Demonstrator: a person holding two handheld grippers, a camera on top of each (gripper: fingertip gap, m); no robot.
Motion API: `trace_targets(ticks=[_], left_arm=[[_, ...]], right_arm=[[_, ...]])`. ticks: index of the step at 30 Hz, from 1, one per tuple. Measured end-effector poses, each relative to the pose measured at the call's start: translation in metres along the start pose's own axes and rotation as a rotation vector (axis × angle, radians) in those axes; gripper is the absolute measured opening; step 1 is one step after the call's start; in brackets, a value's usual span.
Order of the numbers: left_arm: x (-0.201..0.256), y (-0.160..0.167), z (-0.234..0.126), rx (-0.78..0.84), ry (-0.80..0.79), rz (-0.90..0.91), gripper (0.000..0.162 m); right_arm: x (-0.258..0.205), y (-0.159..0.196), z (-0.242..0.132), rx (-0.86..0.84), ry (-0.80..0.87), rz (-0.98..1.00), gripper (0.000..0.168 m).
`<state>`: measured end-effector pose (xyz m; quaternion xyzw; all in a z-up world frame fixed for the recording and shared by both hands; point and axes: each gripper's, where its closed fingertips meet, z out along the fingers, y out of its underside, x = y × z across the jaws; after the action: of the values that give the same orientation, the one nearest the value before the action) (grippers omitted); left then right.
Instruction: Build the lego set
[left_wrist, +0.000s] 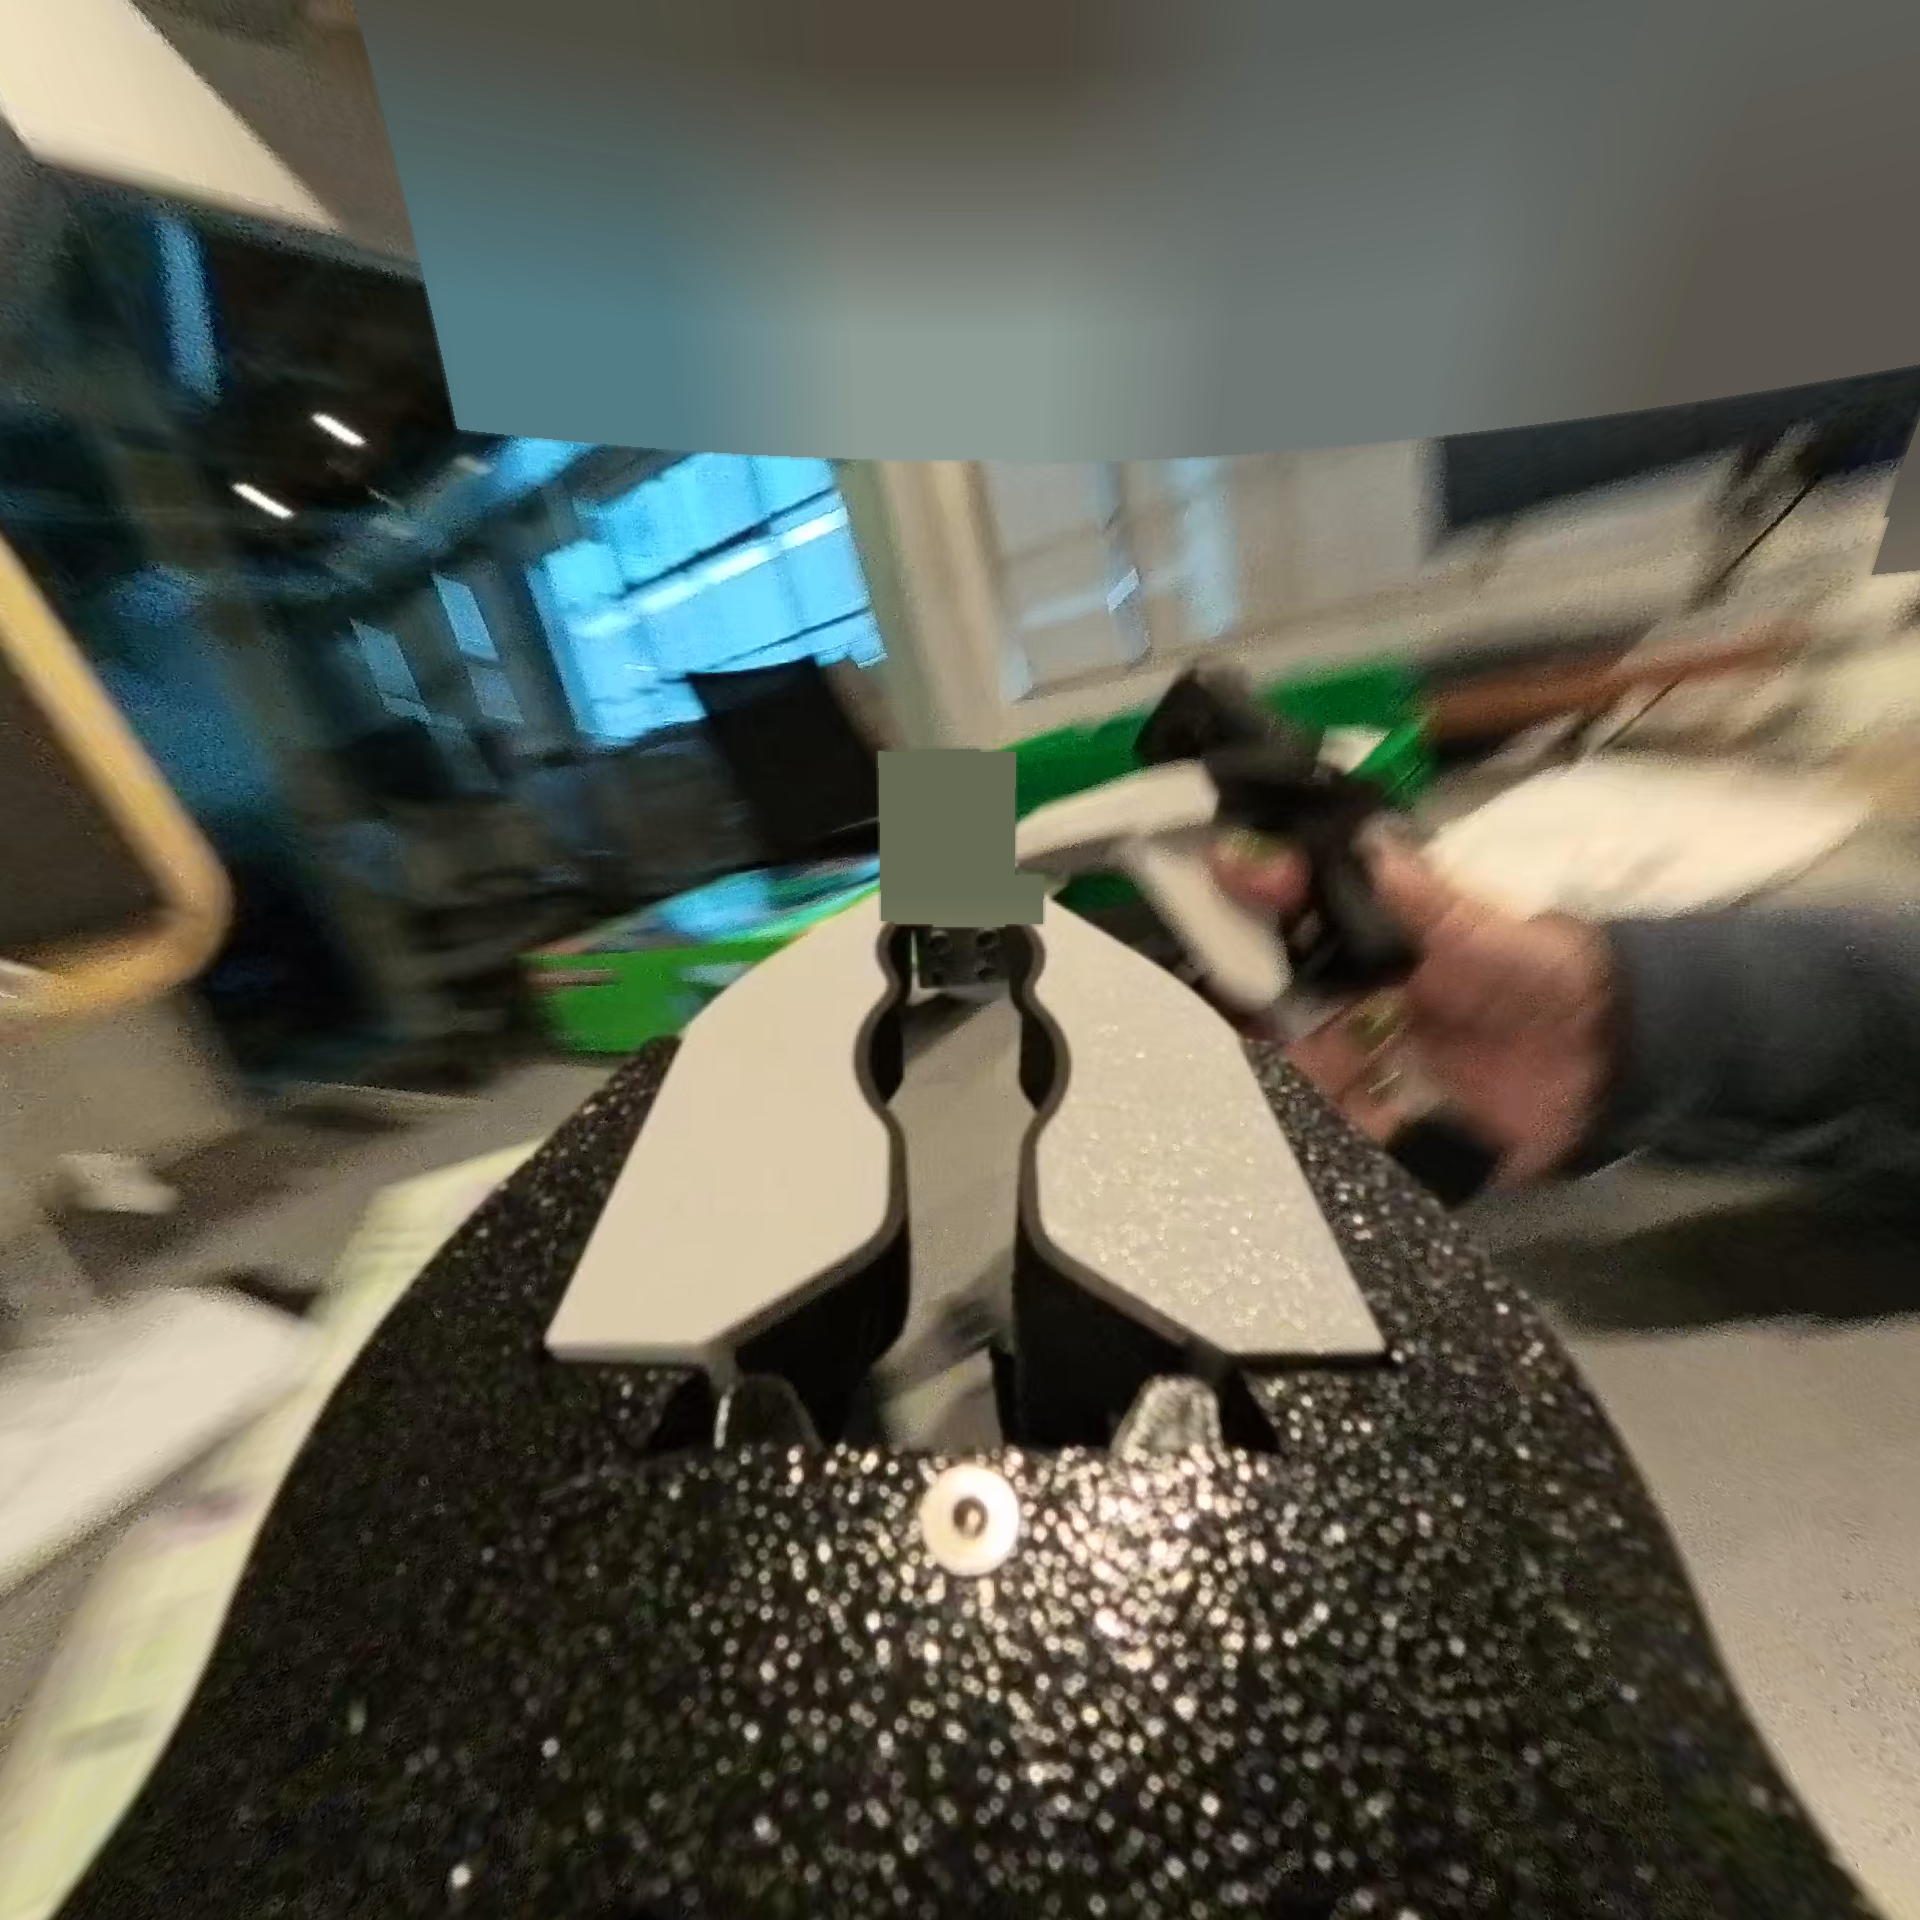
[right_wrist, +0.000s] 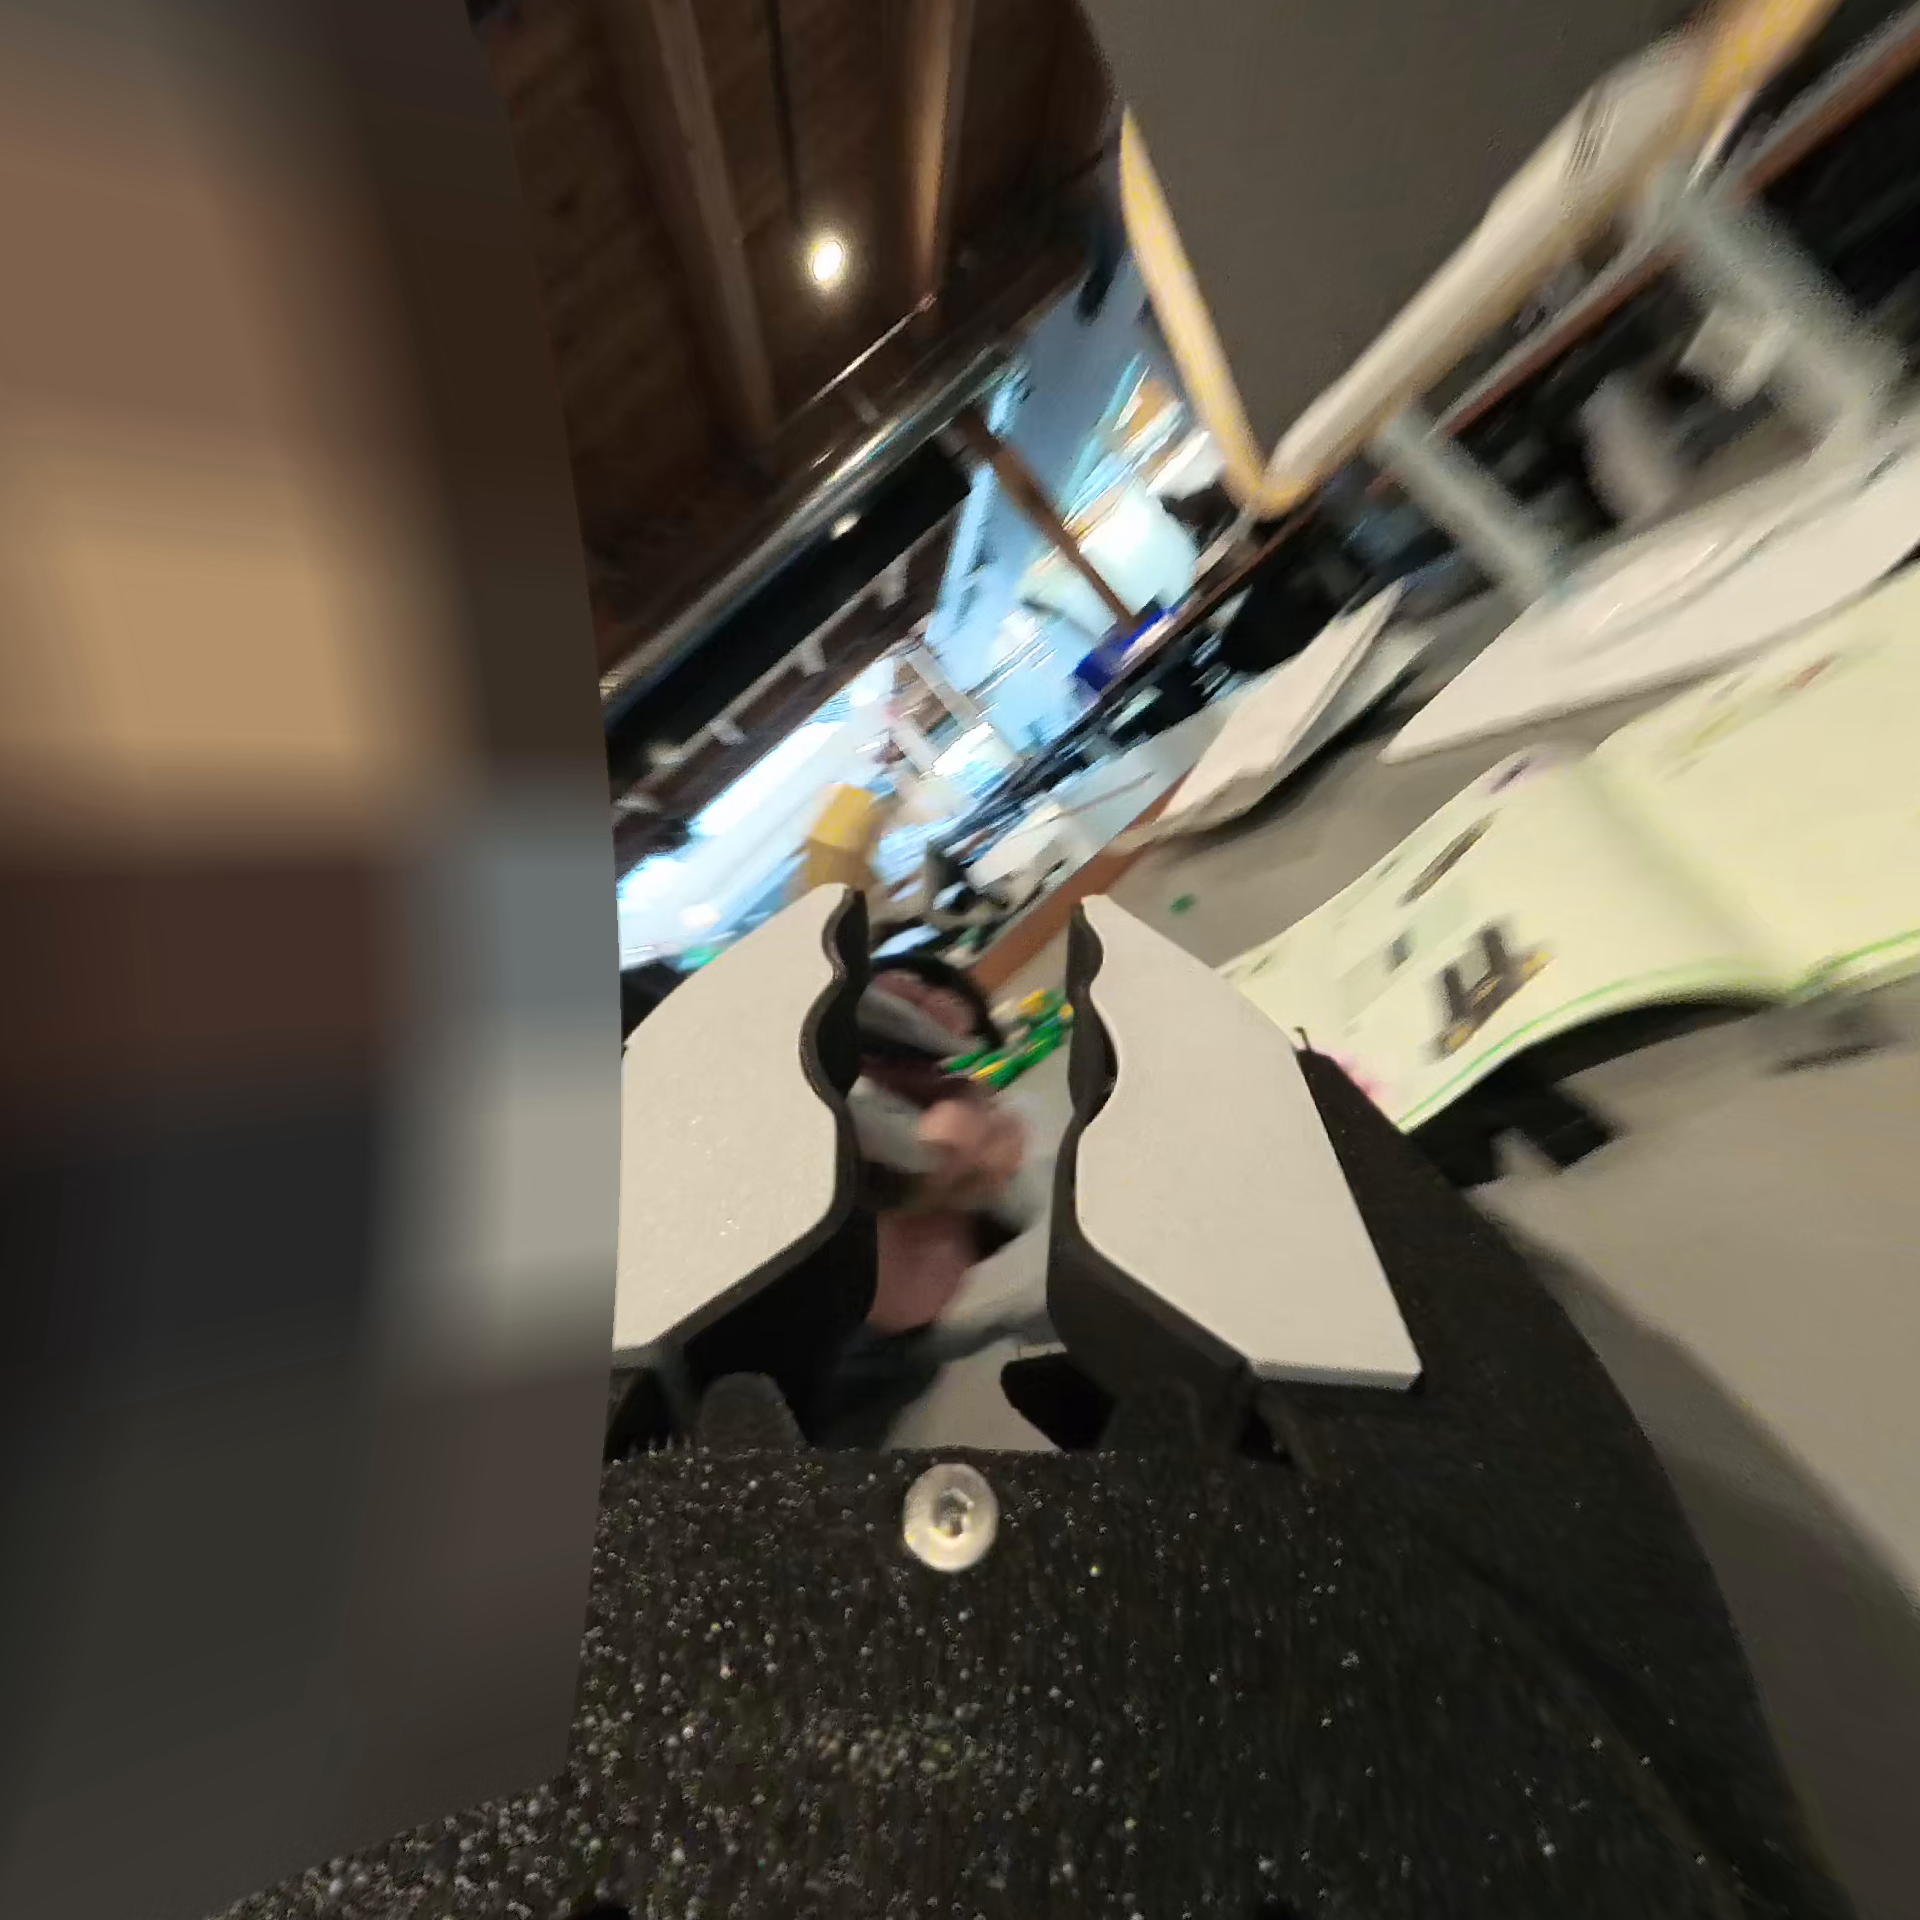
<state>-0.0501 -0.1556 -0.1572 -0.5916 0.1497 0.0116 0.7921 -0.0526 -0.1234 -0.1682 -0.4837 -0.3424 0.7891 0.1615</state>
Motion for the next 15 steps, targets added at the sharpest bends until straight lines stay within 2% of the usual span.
trace_targets(ticks=[6,11,15], left_arm=[[-0.016,-0.026,-0.005,0.165,0.261,-0.712,0.017],[-0.019,-0.023,-0.007,0.189,0.359,-0.924,0.016],[-0.013,-0.015,-0.007,0.145,0.385,-0.888,0.017]], right_arm=[[-0.007,-0.015,-0.005,0.064,0.065,-0.186,0.035],[-0.013,-0.018,-0.006,0.067,0.088,-0.302,0.034],[-0.024,-0.017,-0.004,0.074,0.024,-0.322,0.032]])
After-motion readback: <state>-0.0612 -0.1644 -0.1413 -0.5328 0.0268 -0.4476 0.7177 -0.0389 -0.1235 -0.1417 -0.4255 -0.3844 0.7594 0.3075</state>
